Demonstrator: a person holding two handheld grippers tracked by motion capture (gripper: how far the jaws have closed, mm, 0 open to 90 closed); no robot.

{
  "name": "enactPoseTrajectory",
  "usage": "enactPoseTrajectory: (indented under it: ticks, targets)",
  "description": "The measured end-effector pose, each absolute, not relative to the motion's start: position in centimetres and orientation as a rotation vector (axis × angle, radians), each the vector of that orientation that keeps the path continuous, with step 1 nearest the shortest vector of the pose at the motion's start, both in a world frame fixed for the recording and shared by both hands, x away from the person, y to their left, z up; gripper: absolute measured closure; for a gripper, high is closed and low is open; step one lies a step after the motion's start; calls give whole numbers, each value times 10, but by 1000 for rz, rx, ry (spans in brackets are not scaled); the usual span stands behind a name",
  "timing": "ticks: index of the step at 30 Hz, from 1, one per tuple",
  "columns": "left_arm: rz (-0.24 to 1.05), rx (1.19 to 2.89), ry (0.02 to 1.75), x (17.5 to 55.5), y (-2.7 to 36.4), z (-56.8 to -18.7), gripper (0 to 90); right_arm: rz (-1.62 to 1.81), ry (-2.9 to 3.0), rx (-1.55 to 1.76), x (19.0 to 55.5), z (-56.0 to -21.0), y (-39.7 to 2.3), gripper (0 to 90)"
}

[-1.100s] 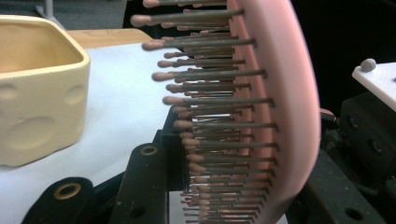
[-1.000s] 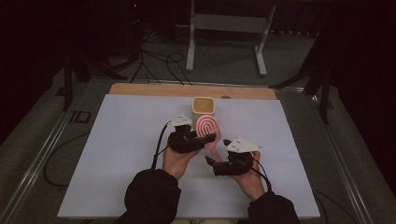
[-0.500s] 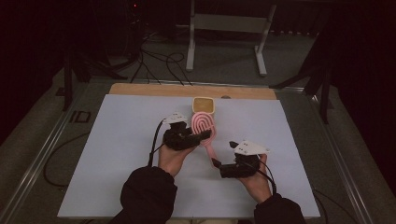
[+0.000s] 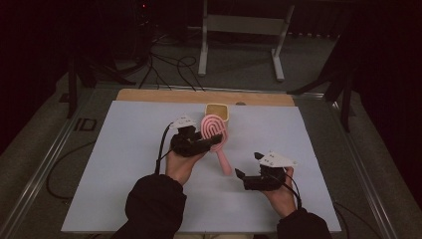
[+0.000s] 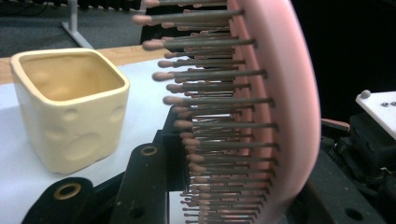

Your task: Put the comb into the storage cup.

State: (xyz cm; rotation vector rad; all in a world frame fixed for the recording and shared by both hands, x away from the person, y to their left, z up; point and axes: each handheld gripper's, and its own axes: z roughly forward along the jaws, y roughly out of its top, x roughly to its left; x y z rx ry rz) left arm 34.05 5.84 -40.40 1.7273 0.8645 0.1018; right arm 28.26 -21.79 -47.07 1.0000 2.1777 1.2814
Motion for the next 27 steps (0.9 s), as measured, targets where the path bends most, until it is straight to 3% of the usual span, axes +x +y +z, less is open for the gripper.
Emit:
enactPoseTrajectory:
  ticks: [27]
  targets:
    - [148,1713,849,343,75,-390,646,1321,1982,1077,247,-492,-275,98]
